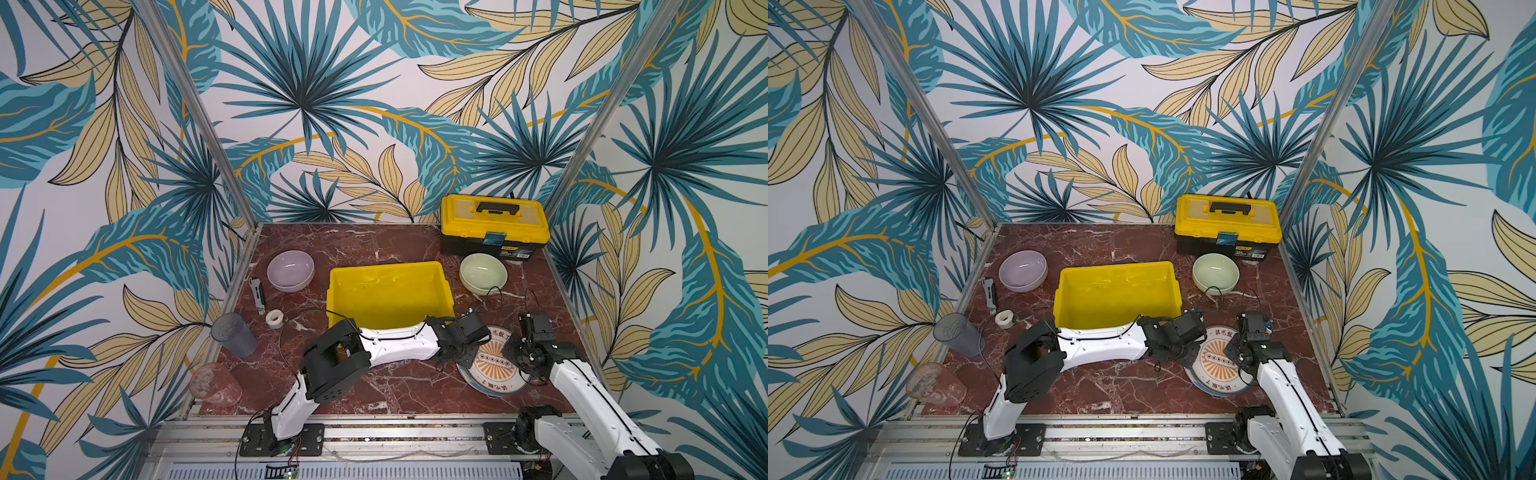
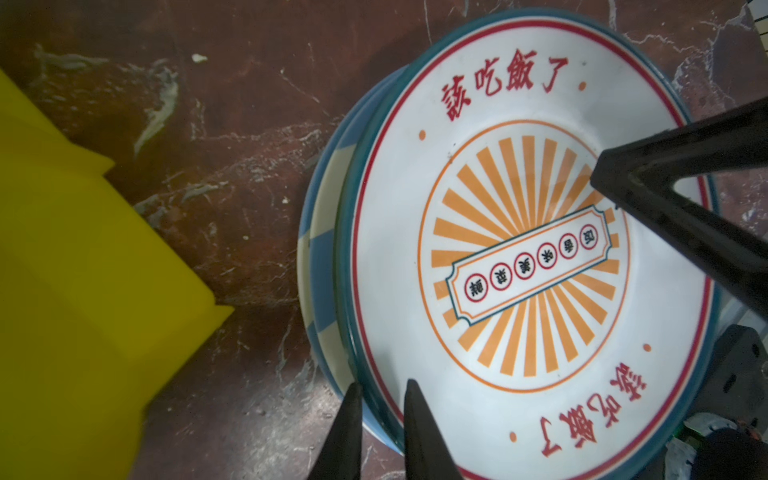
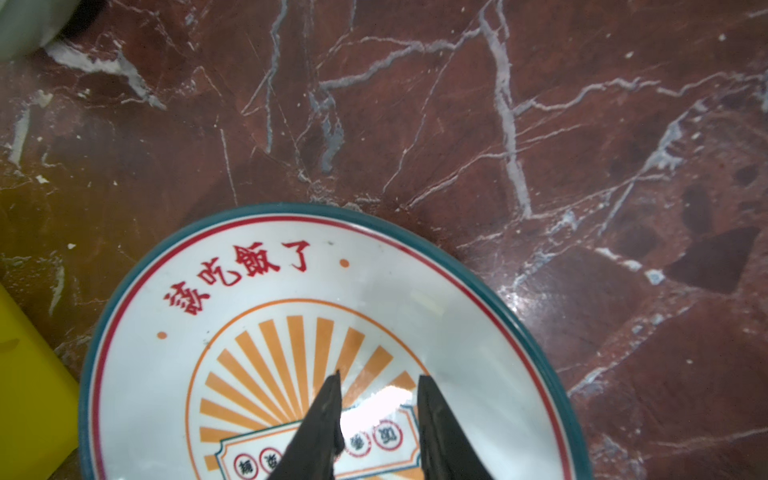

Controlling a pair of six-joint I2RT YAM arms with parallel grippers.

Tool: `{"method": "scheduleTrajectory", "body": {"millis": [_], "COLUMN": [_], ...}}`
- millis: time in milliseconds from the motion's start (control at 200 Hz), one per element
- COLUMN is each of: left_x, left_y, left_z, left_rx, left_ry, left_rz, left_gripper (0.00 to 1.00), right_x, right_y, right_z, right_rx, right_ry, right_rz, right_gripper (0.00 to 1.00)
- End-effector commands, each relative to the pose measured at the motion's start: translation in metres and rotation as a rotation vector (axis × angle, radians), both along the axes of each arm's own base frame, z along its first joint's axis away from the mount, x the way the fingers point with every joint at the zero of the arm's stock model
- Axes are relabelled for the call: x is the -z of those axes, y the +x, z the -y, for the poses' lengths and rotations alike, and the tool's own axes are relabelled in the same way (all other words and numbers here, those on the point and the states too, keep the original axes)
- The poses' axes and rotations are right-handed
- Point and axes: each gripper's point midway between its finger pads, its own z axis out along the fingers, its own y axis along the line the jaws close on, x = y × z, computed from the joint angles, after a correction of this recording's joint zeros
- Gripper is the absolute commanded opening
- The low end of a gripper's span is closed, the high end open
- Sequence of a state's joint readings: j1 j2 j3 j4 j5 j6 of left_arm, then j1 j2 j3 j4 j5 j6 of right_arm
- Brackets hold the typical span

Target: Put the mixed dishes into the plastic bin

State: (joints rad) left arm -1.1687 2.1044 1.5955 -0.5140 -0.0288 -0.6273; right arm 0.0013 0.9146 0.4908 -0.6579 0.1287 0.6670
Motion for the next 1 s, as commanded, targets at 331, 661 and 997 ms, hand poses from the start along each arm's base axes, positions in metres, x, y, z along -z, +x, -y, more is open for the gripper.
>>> {"method": "scheduleTrajectory", "body": {"millis": [331,661,997], "left_x": [0.014,0.012,0.012], "left_y": [0.005,0.009,0.011], "left_z": [-0.005,-0.005,-0.005], "left_rx": [-0.018,0.001,0.008], "left_ry": [-0.017,-0.03,-0.038], "left_rz": [-0.039,-0.039,-0.052], "left_gripper": [0.19,0.19,0.19], "right_x": [-0.018,-0.015,0.009], "right_y": [-0.004,-0.008,-0.007], "right_z": [0.036,0.041,0.02], "right_rx": [0.102,0.157,0.133], "right_ry": [-0.188,-0.2,-0.076], "right_rz": [-0.02,-0.035,-0.071], "right_gripper": [0.49,0.47,0.38]}}
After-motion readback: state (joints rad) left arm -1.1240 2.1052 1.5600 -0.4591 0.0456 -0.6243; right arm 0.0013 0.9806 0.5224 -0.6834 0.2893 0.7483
